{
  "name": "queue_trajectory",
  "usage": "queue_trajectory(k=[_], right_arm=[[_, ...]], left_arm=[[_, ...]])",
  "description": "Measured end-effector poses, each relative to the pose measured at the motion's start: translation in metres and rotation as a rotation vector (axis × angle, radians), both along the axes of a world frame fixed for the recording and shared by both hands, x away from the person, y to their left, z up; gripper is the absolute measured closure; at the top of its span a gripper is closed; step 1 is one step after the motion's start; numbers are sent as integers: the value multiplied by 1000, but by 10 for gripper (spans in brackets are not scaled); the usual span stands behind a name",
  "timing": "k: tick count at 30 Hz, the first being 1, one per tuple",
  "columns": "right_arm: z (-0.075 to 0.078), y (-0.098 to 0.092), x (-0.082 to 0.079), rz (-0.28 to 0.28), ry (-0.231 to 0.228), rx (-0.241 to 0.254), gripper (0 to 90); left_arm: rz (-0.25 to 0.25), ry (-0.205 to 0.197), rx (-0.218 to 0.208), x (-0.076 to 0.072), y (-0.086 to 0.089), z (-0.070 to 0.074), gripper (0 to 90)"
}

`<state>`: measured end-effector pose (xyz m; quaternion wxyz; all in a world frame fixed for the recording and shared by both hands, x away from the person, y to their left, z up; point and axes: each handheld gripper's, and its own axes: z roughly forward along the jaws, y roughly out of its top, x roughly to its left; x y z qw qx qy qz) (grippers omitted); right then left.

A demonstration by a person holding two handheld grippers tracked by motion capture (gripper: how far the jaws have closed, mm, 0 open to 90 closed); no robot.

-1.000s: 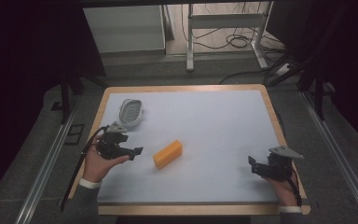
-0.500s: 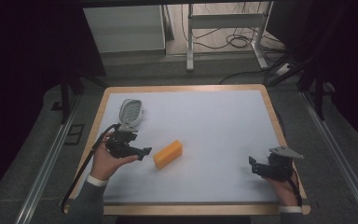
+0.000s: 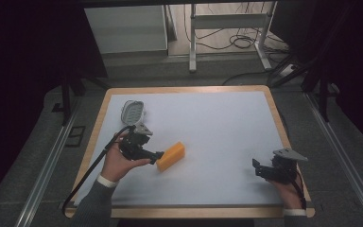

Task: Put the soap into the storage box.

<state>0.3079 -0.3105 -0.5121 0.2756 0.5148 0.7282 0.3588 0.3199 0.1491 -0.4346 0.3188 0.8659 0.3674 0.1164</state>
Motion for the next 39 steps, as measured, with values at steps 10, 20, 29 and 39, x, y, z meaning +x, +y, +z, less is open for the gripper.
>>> queue_trajectory(k=[10,20,29,39], right_arm=[[-1,-1,0,-7,3,0,67],[-1,0,0,0,-3,-9,67],[-2,-2,0,-9,-2,-11,67],[-3,-2,1,-12,1,-17,67]], left_arm=[[-8,52,-3,11,-12,-9,221],[-32,68,72,20,-45,-18,223],[-32,99,95,27,-52,-30,274],[-25,126,117,34,-58,-42,310]])
